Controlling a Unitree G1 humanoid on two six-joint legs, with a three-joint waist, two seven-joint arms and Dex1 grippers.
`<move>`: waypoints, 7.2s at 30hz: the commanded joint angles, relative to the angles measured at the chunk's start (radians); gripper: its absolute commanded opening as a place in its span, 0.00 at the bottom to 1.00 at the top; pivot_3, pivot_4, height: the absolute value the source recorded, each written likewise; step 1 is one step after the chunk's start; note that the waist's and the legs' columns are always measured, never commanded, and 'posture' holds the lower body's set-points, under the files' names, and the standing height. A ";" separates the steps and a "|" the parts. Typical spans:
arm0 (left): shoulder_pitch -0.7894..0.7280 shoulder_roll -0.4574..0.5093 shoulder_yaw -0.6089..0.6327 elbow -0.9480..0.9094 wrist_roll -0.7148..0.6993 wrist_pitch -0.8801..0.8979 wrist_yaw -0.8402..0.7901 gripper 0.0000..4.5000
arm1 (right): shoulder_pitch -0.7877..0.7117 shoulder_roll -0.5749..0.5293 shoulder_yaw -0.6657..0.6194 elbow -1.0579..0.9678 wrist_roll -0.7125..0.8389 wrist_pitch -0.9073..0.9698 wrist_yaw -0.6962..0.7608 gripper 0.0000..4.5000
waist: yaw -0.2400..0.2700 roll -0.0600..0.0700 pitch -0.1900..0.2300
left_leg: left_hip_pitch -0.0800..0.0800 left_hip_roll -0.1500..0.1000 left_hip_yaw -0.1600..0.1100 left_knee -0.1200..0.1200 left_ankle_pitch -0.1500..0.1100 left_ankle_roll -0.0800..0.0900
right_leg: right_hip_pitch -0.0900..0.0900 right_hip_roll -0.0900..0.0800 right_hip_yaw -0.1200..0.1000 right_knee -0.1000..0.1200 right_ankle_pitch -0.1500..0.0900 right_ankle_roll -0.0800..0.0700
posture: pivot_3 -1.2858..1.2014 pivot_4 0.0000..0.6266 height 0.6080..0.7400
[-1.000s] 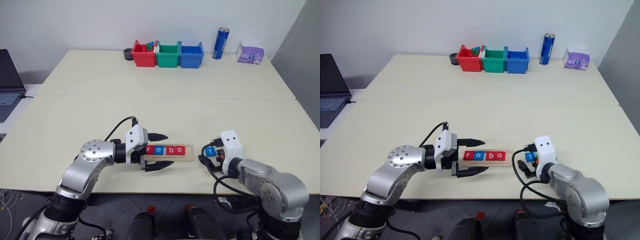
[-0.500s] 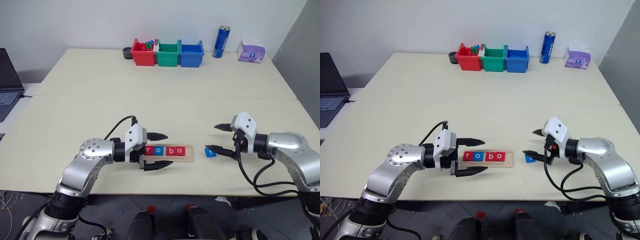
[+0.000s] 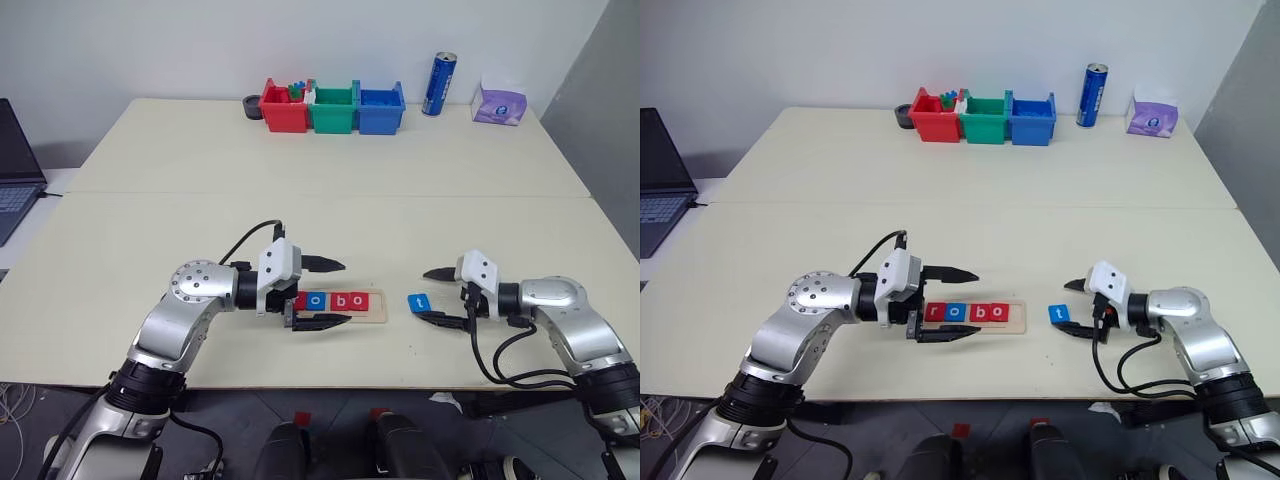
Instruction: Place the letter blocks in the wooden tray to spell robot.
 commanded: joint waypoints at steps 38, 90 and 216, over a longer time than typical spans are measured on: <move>0.112 0.149 0.143 -0.056 -0.039 -0.010 -0.013 1.00 | -0.156 0.114 0.089 -0.073 -0.011 0.082 0.033 0.32 | 0.005 0.000 0.000 | 0.000 0.001 -0.001 0.001 0.000 0.000 | 0.000 -0.002 -0.001 0.001 0.000 -0.001 | 0.52 0.24 1.00; 0.090 0.139 0.133 -0.066 -0.028 0.007 0.025 1.00 | -0.183 0.134 0.142 0.031 -0.113 -0.039 0.108 0.56 | 0.002 0.000 0.000 | 0.001 0.000 -0.001 0.001 0.000 0.000 | 0.000 -0.001 -0.001 0.001 0.002 -0.003 | 0.52 0.24 1.00; 0.126 0.159 0.144 -0.119 -0.042 0.026 0.055 1.00 | -0.135 0.133 0.109 0.015 -0.100 -0.032 0.046 0.00 | 0.002 0.000 0.000 | 0.001 0.000 -0.001 0.001 0.000 0.000 | 0.000 -0.001 -0.001 0.002 0.002 -0.004 | 0.52 0.24 1.00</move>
